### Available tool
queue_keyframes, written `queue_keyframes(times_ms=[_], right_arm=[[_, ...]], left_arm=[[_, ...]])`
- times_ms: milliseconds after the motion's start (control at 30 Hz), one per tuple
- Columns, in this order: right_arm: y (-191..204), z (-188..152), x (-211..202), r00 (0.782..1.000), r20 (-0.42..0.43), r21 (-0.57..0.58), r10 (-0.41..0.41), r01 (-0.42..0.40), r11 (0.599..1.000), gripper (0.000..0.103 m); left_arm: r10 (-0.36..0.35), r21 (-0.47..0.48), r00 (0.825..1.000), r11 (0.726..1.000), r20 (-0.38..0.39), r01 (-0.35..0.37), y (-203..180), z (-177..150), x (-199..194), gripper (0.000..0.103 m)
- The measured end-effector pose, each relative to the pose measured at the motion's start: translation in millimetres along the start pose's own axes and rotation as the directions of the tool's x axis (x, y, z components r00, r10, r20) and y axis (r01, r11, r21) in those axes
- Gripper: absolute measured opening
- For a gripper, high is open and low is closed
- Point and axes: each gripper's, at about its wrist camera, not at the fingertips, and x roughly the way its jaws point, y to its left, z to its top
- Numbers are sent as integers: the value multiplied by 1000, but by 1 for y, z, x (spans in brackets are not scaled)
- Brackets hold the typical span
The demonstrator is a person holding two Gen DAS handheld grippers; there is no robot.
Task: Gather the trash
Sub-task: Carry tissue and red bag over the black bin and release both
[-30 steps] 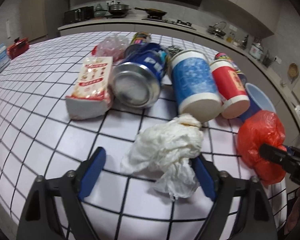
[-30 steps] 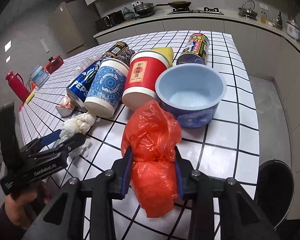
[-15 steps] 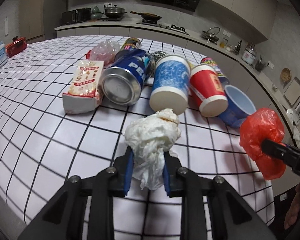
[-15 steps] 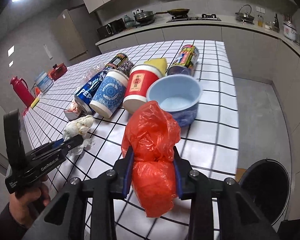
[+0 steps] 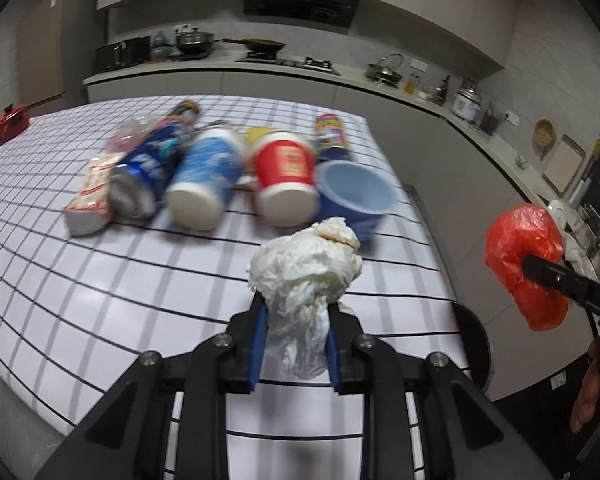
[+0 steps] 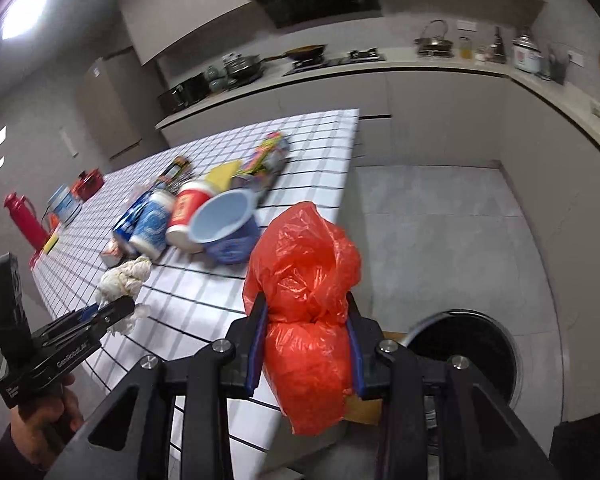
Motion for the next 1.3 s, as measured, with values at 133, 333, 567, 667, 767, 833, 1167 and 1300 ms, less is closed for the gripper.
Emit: queue_keyframes(times_ms=[133, 333, 567, 667, 767, 833, 1167, 1300], right_arm=[[-39, -3, -26, 999, 24, 34, -36, 35, 999, 36], [-84, -12, -48, 996, 26, 72, -81, 79, 994, 36], [-127, -21, -62, 993, 12, 79, -120, 119, 990, 36], [-143, -24, -59, 992, -6, 70, -127, 128, 989, 36], [-159, -32, -54, 991, -33, 59, -129, 131, 990, 36], [-169, -37, -48, 990, -53, 54, -131, 134, 990, 36], [-228, -67, -14, 977, -157, 62, -144, 155, 986, 36], [-244, -75, 7, 972, -192, 37, -134, 144, 989, 36]], left_arm=[[-32, 34, 999, 999, -2, 32, -36, -2, 3, 26], [-75, 80, 997, 994, -8, 76, -90, -8, 7, 26], [-111, 102, 993, 988, -28, 113, -139, -21, 16, 26], [-117, 101, 992, 988, -44, 121, -158, -33, 21, 26], [-125, 95, 990, 987, -72, 131, -175, -44, 31, 26], [-130, 92, 987, 986, -89, 139, -187, -52, 36, 26], [-136, 82, 968, 984, -210, 156, -231, -92, 93, 26], [-126, 77, 964, 986, -235, 148, -238, -104, 112, 26]])
